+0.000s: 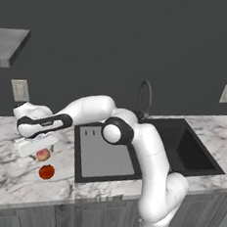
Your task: Remove the tomato and peach from the sink. Then move the bowl and cup from the counter to the sink for washing.
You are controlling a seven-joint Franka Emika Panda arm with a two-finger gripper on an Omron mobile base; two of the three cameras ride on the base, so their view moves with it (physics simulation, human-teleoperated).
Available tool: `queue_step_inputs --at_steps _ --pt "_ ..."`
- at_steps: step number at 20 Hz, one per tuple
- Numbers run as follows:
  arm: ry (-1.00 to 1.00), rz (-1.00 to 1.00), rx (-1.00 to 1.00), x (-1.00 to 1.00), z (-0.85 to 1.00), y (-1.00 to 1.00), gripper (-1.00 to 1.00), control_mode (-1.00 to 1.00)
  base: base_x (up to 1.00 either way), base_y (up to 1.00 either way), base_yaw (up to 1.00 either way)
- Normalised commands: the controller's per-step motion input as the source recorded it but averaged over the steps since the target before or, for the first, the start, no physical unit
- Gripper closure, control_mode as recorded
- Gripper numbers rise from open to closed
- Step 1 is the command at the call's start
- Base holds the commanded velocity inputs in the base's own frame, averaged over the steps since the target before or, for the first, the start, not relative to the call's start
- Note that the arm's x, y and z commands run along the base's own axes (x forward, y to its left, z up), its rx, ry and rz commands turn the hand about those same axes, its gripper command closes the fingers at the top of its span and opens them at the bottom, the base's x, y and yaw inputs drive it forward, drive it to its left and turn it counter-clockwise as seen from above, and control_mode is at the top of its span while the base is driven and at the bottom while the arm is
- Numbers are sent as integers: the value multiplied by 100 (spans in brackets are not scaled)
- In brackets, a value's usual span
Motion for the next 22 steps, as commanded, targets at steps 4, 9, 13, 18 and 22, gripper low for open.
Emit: queue_step_inputs --at_steps 4,9,13,18,22 --pt "0 0 0 -8 0 -14 -100 -100 0 0 0" --pt "-7 0 1 -5 4 -10 -100 -100 0 0 0" --pt "-8 0 6 -5 10 -9 -100 -100 0 0 0" --pt "-9 0 10 -4 15 -7 -100 -100 0 0 0" --pt "-8 0 10 -4 20 -15 -100 -100 0 0 0"
